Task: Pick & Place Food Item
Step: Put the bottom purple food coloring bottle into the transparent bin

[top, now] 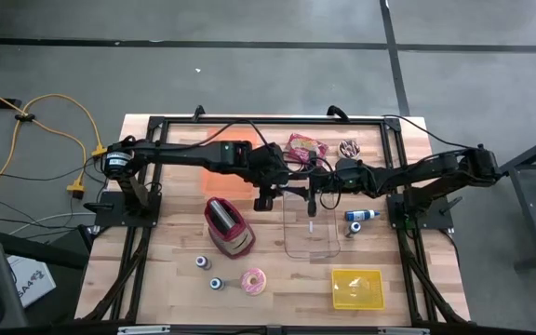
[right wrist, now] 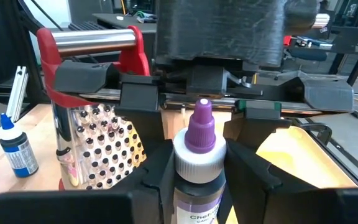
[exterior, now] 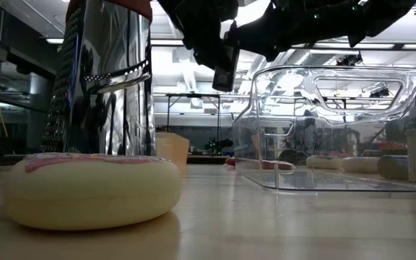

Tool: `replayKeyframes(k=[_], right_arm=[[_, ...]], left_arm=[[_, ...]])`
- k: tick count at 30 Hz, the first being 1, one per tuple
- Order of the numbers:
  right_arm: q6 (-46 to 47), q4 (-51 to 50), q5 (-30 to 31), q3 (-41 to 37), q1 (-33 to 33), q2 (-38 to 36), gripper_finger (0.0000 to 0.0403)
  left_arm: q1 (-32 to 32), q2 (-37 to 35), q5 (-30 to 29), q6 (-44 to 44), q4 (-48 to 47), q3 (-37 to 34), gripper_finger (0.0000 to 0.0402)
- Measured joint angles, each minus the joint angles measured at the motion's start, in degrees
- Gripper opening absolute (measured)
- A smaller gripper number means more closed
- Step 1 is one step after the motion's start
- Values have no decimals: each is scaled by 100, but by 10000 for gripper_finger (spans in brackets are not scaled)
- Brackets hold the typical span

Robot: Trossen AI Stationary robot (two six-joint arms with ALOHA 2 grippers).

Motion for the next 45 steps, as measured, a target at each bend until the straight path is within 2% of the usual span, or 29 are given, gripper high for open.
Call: replayKeyframes(k=[6, 39, 45], right_arm=[[8, -20, -9, 0, 2, 0, 106], [52, -374, 28, 0, 18, -52, 106], [41, -712, 379, -1, 147, -271, 106]], left_arm=[[-57, 0, -17, 77, -6, 0, 187], [-85, -208, -37, 91, -136, 0, 189], [-88, -210, -24, 90, -282, 0, 189]])
